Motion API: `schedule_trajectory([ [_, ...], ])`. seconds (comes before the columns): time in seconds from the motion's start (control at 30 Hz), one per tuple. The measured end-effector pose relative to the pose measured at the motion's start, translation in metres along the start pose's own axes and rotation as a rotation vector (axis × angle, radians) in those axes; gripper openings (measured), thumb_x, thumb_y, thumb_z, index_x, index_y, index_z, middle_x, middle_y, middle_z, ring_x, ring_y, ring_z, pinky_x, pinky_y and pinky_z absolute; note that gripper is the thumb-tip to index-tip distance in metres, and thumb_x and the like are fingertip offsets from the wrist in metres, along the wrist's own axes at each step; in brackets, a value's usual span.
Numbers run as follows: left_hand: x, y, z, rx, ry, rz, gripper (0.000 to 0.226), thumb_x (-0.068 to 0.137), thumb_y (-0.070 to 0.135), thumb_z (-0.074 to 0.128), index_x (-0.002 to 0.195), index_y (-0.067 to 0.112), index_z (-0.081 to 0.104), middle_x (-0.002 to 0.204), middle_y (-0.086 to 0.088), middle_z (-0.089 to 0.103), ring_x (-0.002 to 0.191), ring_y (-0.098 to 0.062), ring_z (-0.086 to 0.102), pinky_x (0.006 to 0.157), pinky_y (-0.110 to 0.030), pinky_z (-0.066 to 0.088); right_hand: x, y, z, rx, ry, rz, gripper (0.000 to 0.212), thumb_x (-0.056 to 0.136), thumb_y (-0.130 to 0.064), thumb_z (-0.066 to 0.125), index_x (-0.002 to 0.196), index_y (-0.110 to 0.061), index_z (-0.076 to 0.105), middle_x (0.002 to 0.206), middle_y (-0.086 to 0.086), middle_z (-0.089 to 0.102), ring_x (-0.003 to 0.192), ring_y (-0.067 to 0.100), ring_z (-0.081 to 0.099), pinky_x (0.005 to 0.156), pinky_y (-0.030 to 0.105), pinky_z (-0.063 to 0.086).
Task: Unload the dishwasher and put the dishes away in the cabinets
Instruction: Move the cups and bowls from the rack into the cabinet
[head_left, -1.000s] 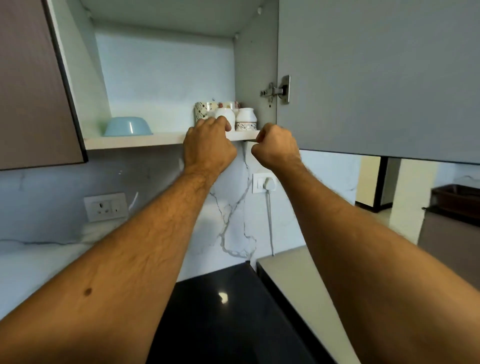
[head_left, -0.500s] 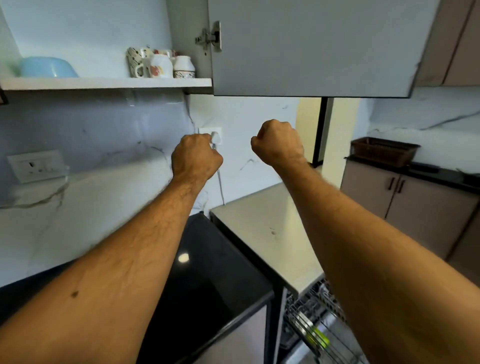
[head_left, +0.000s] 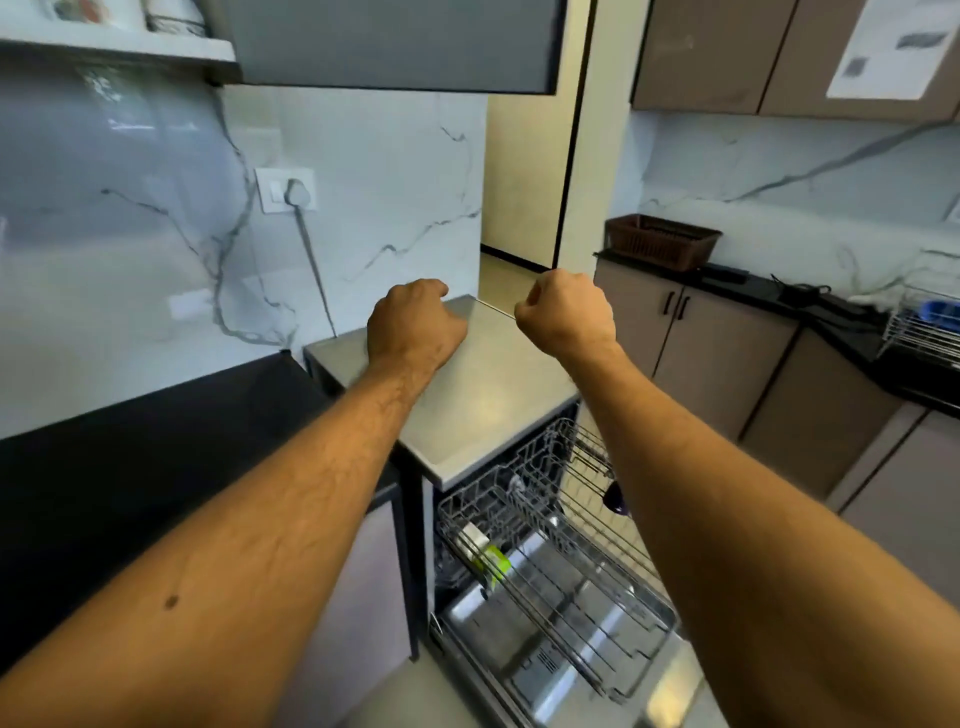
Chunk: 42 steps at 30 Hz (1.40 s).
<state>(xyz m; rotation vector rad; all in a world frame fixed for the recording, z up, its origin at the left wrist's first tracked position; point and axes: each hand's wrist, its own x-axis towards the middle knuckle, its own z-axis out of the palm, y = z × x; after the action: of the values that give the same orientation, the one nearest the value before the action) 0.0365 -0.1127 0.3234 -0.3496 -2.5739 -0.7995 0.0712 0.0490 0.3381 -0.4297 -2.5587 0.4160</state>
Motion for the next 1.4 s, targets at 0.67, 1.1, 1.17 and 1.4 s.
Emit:
schedule_trajectory([
  [0.67,-0.105,0.084,0.180,-0.022,-0.277,-0.059,0.052,0.086,0.004,0.052,0.136,0.019,0.057,0.133,-0.004,0.062,0.116,-0.026,0.059,0.104,-0.040,0.047,-0.058,0.226,0.043,0.040,-0.193,0.154,0.019,0.089,-0.034,0.059,0.091,-0.018,0.070,0.082,-0.002,0.068,0.075,0.017,0.065,0.081,0.039,0.059],
  [1.1,-0.040,0.036,0.301,-0.042,-0.488,-0.175,0.061,0.089,-0.007,0.053,0.141,0.024,0.051,0.136,-0.010,0.056,0.108,-0.030,0.062,0.092,-0.047,0.055,0.016,0.276,0.154,0.158,-0.352,0.164,0.009,0.094,-0.027,0.060,0.088,-0.021,0.062,0.083,-0.008,0.061,0.079,0.007,0.059,0.083,0.028,0.054],
  [1.17,-0.033,0.028,0.317,-0.015,-0.499,-0.164,0.059,0.089,-0.007,0.052,0.141,0.022,0.052,0.131,-0.011,0.059,0.104,-0.029,0.062,0.091,-0.044,0.055,0.023,0.280,0.175,0.172,-0.367,0.176,0.008,0.093,-0.026,0.060,0.088,-0.021,0.062,0.083,-0.008,0.061,0.079,0.008,0.060,0.084,0.030,0.055],
  [1.4,-0.048,-0.002,0.374,-0.046,-0.579,-0.200,0.054,0.088,-0.009,0.042,0.136,0.014,0.056,0.130,-0.014,0.061,0.085,-0.025,0.064,0.063,-0.031,0.053,0.011,0.299,0.255,0.201,-0.527,0.180,0.011,0.092,-0.026,0.058,0.086,-0.018,0.063,0.082,-0.004,0.063,0.080,0.014,0.063,0.083,0.038,0.058],
])
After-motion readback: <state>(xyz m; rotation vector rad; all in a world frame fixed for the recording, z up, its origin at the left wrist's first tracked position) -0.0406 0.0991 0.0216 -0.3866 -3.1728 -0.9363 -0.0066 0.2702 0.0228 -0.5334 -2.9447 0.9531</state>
